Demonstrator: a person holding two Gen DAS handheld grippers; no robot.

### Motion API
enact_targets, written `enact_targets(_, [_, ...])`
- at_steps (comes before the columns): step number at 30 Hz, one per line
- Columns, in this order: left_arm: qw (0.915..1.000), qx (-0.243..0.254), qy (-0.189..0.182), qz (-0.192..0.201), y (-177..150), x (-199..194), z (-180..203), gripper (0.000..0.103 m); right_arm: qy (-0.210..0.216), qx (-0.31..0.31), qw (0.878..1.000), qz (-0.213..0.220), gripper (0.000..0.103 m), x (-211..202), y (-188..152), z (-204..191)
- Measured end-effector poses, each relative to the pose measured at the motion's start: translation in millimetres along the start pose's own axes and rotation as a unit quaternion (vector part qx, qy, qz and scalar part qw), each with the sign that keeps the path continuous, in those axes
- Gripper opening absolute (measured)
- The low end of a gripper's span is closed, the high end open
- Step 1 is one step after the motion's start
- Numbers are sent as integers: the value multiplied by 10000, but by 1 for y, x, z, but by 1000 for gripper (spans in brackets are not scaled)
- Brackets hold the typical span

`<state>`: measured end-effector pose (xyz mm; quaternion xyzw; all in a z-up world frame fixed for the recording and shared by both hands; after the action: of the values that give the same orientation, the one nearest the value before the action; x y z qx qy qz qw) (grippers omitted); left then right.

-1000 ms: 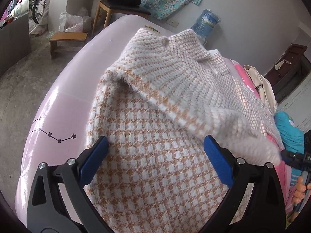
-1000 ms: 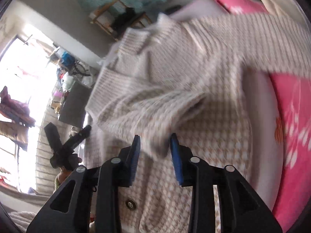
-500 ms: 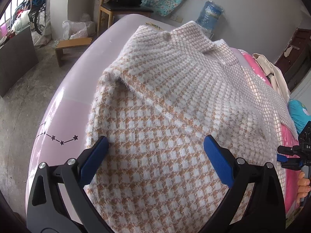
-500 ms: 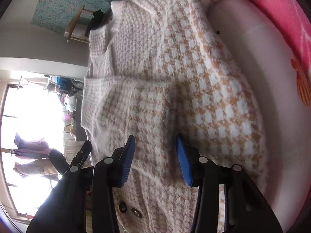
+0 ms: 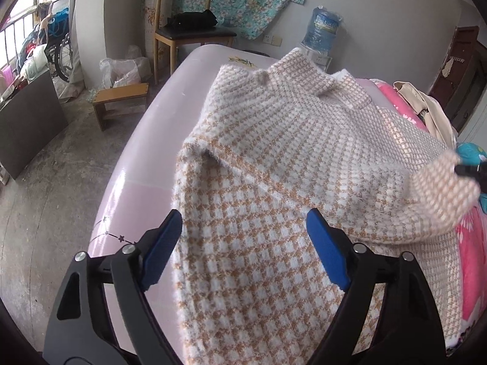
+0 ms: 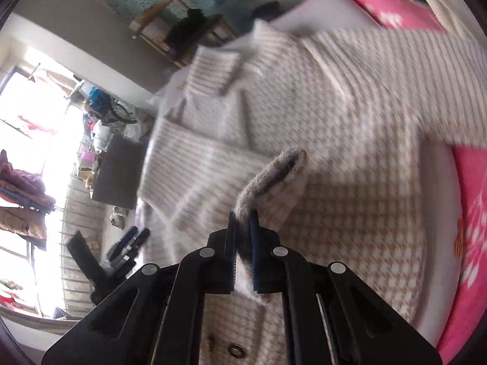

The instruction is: Fold large clothes

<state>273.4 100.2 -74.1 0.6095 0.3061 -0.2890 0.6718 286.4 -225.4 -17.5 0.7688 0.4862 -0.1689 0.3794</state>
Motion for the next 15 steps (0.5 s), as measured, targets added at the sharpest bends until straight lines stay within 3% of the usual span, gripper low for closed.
enact_targets(5, [9994,-346,37,-79,0,-4,-22,61,659,-1400,9880,-38,8,32,73,-170])
enact_targets(7, [9983,-563,87,-134,-1,-5,-34,57,1139,-2068,9717,-108,7,43,83,-254])
enact_targets(10, [9965,-799,189,-141,1,-7,-49,55,1776,-3060,9353,-98,7,45,78,-365])
enact_targets(13, [9950,-954,261,-134,4,-6,-59,54,1909,-3663,9107,87,7,37,70,-412])
enact_targets(15, [9944,-1003,284,-169,7,-2,-63,53,1824,-3652,9128,154,7,38,78,-400])
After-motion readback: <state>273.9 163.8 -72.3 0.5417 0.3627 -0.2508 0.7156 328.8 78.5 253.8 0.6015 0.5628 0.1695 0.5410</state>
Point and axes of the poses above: each gripper's, at about its wrist camera, not at the fingertips, and x roughly the way its jaws point, z to its right, y to its top, the point moved 2 cm from there along x, roughly the way its jaws point, and after that the axes turned 9 degrees about y, right-handed, at the moved point
